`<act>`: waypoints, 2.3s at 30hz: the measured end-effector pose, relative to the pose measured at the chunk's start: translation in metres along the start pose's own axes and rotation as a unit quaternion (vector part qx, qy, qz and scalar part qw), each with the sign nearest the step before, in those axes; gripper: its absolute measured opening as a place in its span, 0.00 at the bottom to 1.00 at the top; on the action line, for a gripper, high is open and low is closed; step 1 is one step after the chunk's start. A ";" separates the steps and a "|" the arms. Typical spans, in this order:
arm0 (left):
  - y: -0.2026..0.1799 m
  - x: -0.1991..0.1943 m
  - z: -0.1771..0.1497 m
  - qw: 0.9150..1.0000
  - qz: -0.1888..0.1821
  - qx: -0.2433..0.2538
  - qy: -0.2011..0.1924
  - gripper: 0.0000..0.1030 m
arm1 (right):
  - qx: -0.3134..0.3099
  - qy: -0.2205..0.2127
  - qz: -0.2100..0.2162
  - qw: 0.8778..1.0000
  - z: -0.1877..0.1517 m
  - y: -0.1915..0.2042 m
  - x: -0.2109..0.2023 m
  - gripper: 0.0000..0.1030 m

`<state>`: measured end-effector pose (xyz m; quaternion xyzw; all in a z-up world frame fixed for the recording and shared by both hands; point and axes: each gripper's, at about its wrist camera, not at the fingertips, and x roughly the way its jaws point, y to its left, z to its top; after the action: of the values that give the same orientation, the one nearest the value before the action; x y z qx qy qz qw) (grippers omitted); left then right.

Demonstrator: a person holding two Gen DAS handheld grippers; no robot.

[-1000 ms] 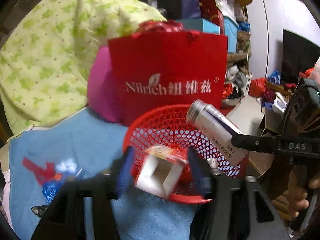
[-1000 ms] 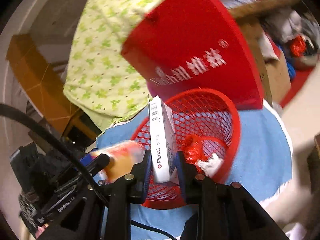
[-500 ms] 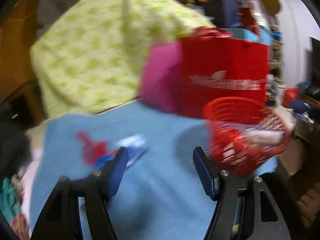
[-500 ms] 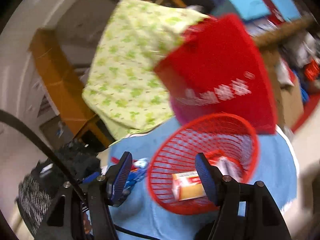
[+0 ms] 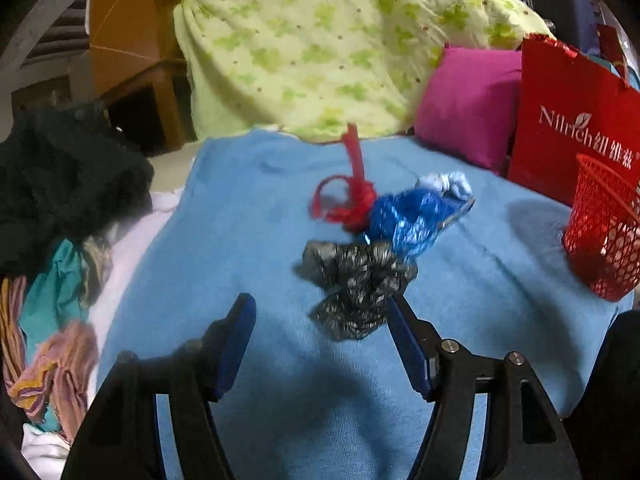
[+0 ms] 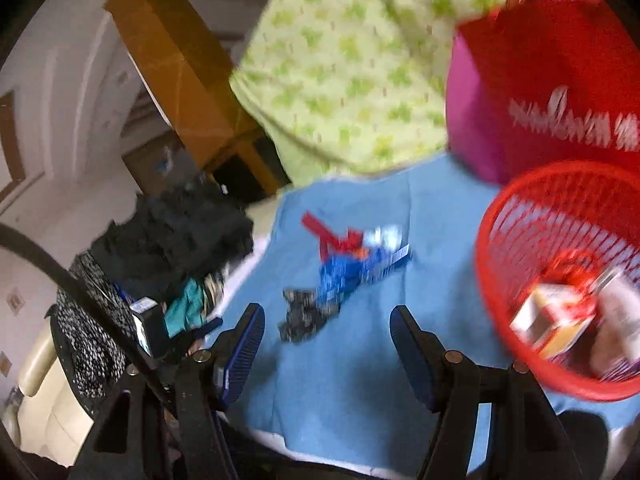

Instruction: Collect trash

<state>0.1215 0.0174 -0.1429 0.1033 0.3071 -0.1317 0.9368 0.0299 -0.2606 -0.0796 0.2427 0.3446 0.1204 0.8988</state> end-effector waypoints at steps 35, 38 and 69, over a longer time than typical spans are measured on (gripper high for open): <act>0.008 0.108 0.012 0.980 -0.140 -0.061 0.129 0.08 | 0.193 0.044 -0.154 0.968 0.107 -0.080 0.245 0.68; 0.015 0.104 0.016 0.983 -0.132 -0.070 0.111 0.06 | 0.165 0.061 -0.146 0.974 0.116 -0.074 0.260 0.68; 0.004 0.108 0.012 0.984 -0.128 -0.055 0.112 0.63 | 0.166 0.131 -0.096 0.973 0.070 -0.076 0.220 0.66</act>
<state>0.2132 -0.0018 -0.1975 0.0259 0.4273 -0.2213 0.8762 0.2426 -0.2662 -0.1971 0.3359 0.4965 0.0053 0.8004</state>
